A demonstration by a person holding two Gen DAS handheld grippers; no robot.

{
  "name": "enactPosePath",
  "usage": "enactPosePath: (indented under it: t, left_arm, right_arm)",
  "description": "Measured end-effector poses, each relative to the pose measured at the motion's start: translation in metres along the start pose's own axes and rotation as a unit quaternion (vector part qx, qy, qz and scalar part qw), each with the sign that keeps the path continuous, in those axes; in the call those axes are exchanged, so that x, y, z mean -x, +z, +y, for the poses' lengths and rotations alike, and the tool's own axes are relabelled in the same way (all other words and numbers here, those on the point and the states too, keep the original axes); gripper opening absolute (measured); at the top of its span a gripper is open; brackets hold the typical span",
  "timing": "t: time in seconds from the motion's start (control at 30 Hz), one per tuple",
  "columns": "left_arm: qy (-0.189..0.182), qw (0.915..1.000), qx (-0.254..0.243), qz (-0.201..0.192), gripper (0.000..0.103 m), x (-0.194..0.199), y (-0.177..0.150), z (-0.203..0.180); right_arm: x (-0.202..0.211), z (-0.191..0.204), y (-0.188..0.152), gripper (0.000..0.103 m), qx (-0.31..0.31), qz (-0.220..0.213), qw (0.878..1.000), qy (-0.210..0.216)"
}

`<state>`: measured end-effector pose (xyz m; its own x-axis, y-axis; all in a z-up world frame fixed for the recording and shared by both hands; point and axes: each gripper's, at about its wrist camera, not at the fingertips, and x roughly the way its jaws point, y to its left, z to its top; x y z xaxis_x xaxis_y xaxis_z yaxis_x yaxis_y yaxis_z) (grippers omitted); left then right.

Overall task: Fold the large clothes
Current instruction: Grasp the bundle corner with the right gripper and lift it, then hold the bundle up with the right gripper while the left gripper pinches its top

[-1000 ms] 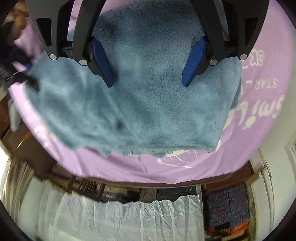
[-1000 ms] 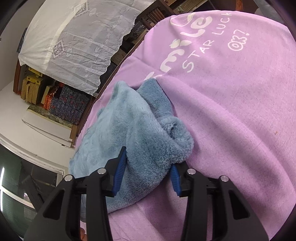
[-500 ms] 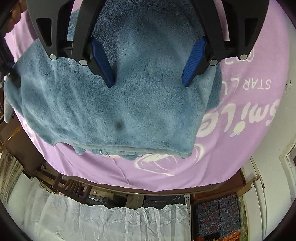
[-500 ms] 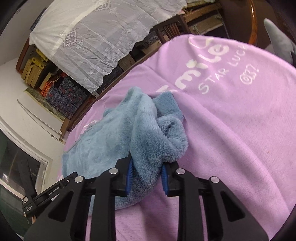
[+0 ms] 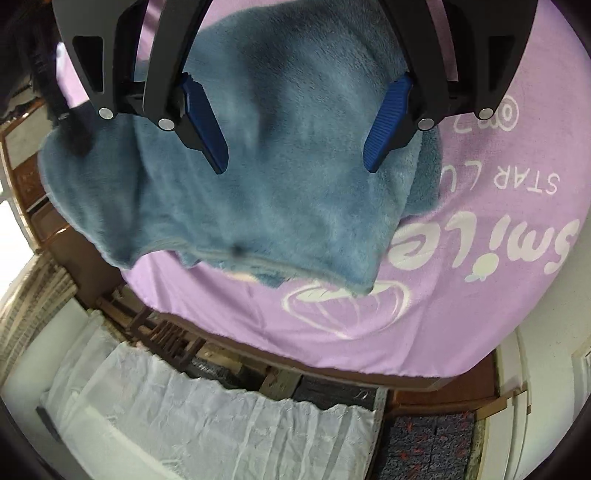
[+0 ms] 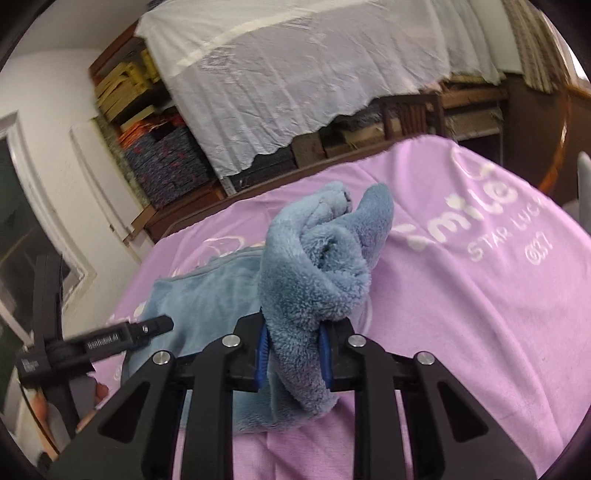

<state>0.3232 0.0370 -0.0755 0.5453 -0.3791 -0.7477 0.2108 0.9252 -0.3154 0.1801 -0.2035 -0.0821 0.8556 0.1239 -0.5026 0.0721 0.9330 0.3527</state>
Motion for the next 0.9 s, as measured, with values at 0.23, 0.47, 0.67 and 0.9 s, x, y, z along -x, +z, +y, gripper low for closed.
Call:
enactPosePath:
  t: [0.23, 0.47, 0.67, 0.9]
  left_arm:
    - [-0.071, 0.9964, -0.047, 0.003, 0.076, 0.016, 0.008, -0.037]
    - [-0.075, 0.9835, -0.155, 0.054, 0.084, 0.008, 0.032, -0.125]
    - [-0.065, 0.9691, -0.223, 0.082, 0.095, -0.002, 0.039, -0.178]
    - [-0.007, 0.9587, -0.262, 0.111, 0.096, -0.036, 0.042, -0.192]
  right_arm:
    - [-0.002, 0.003, -0.007, 0.021, 0.029, 0.001, 1.0, 0.006]
    - [0.004, 0.019, -0.015, 0.021, 0.07, -0.006, 0.997, 0.009]
    - [0.008, 0.034, -0.023, 0.021, 0.107, -0.012, 0.994, 0.004]
    - [0.013, 0.05, -0.033, 0.021, 0.151, -0.023, 0.988, -0.003]
